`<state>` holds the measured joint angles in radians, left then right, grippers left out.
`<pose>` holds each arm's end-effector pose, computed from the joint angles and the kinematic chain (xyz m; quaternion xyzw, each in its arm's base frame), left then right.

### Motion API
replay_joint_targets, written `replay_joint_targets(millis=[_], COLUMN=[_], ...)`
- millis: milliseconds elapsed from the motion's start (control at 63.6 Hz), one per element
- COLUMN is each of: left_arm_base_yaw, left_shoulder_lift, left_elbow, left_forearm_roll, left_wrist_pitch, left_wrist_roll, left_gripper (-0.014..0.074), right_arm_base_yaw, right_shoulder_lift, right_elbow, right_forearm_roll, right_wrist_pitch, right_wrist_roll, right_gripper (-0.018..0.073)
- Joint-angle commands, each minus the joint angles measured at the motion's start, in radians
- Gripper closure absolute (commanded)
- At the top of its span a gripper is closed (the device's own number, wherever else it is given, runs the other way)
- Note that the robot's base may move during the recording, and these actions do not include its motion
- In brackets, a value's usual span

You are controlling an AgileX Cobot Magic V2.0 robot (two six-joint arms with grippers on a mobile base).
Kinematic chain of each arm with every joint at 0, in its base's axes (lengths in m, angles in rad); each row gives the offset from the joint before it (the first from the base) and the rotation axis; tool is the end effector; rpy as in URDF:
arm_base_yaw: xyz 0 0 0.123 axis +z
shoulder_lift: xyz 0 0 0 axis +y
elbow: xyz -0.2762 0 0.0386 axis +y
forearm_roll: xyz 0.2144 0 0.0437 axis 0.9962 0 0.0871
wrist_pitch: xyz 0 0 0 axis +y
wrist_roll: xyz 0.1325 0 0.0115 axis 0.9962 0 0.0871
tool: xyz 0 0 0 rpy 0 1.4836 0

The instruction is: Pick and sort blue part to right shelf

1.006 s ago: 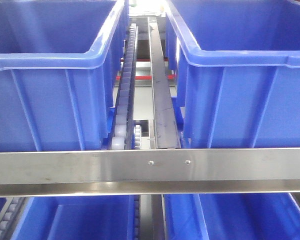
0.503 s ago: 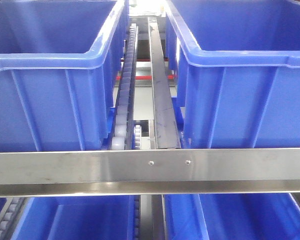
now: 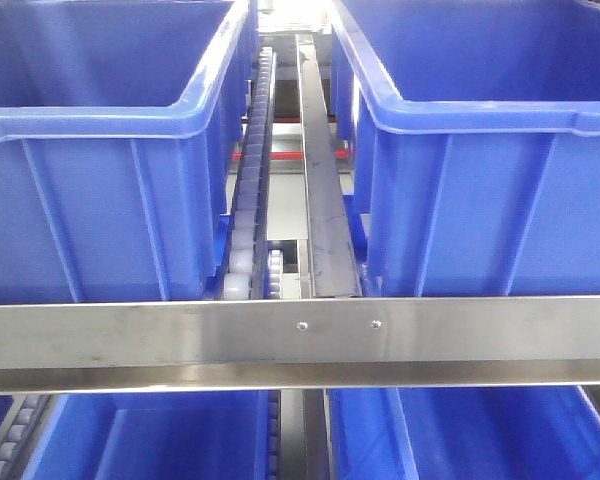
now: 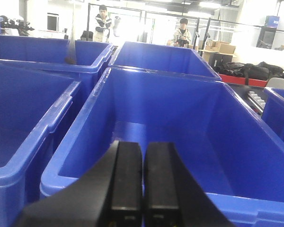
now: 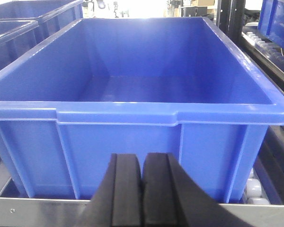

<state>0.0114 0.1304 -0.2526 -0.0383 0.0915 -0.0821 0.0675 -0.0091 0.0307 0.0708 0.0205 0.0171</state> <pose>0.0707 0.0003 0.2823 -0.0424 0.6628 -0.0418 0.7464 0.0714 0.0050 0.2041 0.0065 0.6909 0.0566 0.7207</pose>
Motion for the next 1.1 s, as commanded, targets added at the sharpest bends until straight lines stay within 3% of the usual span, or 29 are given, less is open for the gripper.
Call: replay_joint_targets(millis=[0,79,189,456,550,629,676,865,1085], left_arm_base_yaw=[0.002,0.002,-0.021,-0.128,-0.126,-0.122,-0.114,-0.067,-0.068], left_shoulder_lift=[0.009,0.007,0.003,-0.057,-0.08,-0.105,-0.124,-0.159,-0.159], left_elbow=[-0.024,-0.005,0.048,0.184,0.23,0.287,0.281,0.283,0.283], left_forearm_roll=[-0.008,0.003,0.105,0.06,0.013,0.013,0.013,-0.01,-0.01], left_wrist_pitch=[-0.078,-0.079,-0.081,-0.092,-0.116,-0.207,-0.165,-0.182,-0.184], left_wrist_roll=[-0.004,-0.004,-0.004,-0.004,-0.004,-0.004,-0.004,0.037,0.037], left_gripper=[0.0473,0.0473,0.0473,0.0473,0.0473,0.0473,0.0473,0.0473,0.0473], right_arm_base_yaw=[-0.005,-0.005,-0.005,-0.005,-0.005,-0.005,-0.005,-0.005,-0.005], right_shoulder_lift=[-0.023,-0.023,-0.023,-0.023,-0.023,-0.023,-0.023,-0.022,-0.022], right_elbow=[-0.022,-0.022,-0.022,-0.022,-0.022,-0.022,-0.022,-0.022,-0.022], right_forearm_roll=[-0.011,-0.011,-0.011,-0.011,-0.011,-0.011,-0.011,-0.011,-0.011], right_wrist_pitch=[-0.094,-0.094,-0.094,-0.094,-0.094,-0.094,-0.094,-0.094,-0.093], right_wrist_roll=[0.0,0.0,0.0,0.0,0.0,0.0,0.0,0.0,0.0], right_gripper=[0.0505,0.0505,0.0505,0.0505,0.0505,0.0505,0.0505,0.0505,0.0505])
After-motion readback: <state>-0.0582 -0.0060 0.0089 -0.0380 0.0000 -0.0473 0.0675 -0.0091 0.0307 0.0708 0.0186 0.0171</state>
